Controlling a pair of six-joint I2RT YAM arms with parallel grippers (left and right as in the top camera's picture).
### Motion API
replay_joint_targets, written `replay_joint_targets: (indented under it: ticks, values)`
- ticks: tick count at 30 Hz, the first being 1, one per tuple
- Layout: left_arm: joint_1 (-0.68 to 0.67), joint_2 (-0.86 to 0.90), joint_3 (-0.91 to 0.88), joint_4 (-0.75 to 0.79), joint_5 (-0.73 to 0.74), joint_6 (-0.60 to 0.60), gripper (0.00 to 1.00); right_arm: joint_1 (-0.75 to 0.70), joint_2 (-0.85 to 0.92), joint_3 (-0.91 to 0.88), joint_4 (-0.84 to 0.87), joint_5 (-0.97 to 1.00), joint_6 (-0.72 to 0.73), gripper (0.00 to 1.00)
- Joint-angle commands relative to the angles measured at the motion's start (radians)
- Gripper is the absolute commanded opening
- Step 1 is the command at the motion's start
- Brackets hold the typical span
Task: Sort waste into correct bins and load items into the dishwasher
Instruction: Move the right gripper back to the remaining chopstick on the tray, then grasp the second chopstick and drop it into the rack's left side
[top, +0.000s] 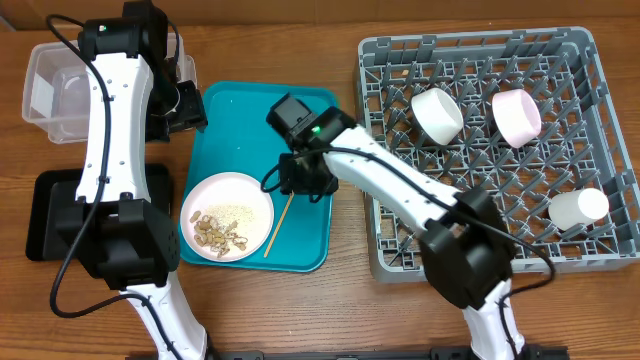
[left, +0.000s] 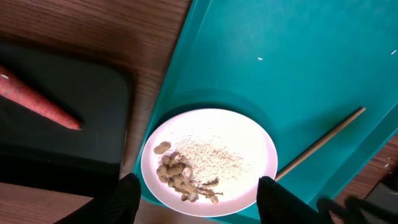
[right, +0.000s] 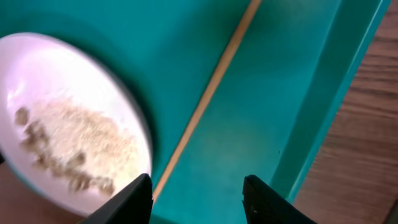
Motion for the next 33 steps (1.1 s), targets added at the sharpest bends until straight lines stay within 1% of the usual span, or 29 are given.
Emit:
replay_joint_targets:
  ticks: [1,9,12,15,18,22,27,33]
  values:
    - [0.003,0.005,0.001,0.001,-0.014,-0.014,0.62,0.004,0.045,0.008,0.040,0.062,0.099,0.50]
    - [0.003,0.005,0.001,0.003,-0.013,-0.014,0.63,0.005,0.116,0.008,0.112,0.061,0.104,0.49]
    - [0.003,0.005,0.001,0.003,-0.013,-0.014,0.63,0.010,0.150,0.008,0.103,0.061,0.105,0.43]
    - [0.003,0.005,0.001,0.004,-0.013,-0.014,0.63,0.010,0.167,-0.003,0.090,0.064,0.108,0.31]
    - [0.003,0.005,0.001,0.004,-0.013,-0.014,0.63,0.010,0.167,-0.003,0.079,0.086,0.112,0.16]
    - [0.003,0.005,0.001,0.004,-0.013,-0.014,0.63,0.006,0.167,-0.001,0.078,0.087,0.115,0.04]
    - [0.003,0.005,0.001,0.004,-0.013,-0.014,0.63,-0.015,0.166,0.050,0.052,0.087,0.100,0.04]
    - [0.003,0.005,0.001,0.007,-0.013,-0.014,0.64,-0.055,0.137,0.242,-0.111,0.088,-0.005,0.04]
